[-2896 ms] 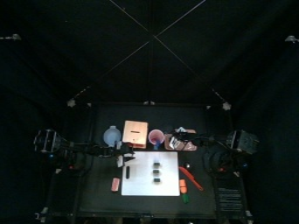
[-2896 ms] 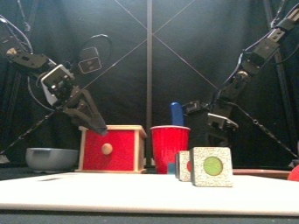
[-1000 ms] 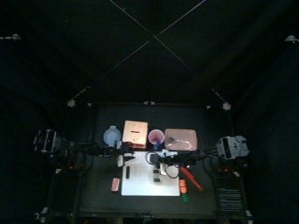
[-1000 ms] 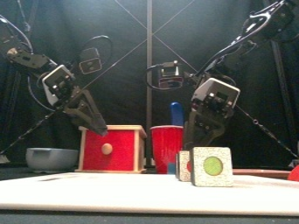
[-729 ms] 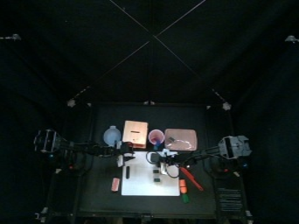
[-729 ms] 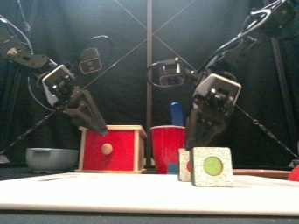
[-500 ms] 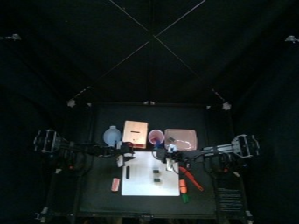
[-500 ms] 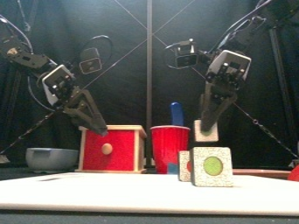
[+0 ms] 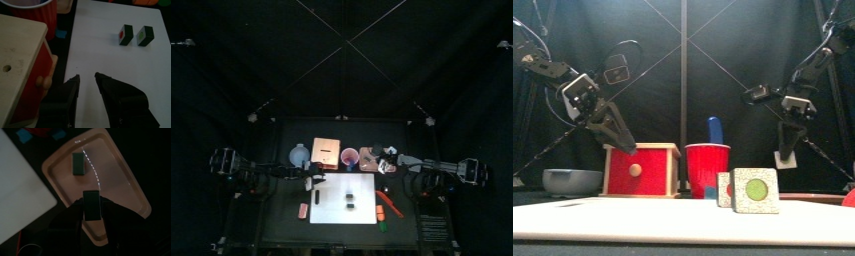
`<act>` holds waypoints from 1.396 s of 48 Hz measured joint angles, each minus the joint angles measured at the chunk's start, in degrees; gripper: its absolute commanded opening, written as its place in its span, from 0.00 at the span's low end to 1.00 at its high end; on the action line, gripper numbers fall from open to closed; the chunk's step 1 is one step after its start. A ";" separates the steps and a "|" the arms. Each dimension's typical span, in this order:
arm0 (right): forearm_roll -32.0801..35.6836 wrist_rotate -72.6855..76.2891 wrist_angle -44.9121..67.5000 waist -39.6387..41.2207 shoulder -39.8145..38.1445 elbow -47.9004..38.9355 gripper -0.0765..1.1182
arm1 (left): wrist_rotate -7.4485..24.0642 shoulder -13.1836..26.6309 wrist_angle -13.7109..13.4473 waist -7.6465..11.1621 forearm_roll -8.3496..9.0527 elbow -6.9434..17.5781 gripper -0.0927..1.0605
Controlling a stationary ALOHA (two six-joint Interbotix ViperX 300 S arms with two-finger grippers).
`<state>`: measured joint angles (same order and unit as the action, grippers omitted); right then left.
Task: Place sushi on board then cut the sushi with the knife then place the pieces on the plate
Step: Place the 4 sushi pieces on the plate
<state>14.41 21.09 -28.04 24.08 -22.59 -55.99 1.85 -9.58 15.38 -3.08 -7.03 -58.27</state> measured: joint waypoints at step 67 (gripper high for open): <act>-8.70 0.18 11.78 -27.60 9.93 10.72 0.72 | 0.00 -0.09 0.00 0.09 -0.26 0.09 0.71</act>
<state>5.71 21.27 -16.26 -3.52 -12.66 -45.26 1.85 -9.67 15.38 -2.99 -7.29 -58.18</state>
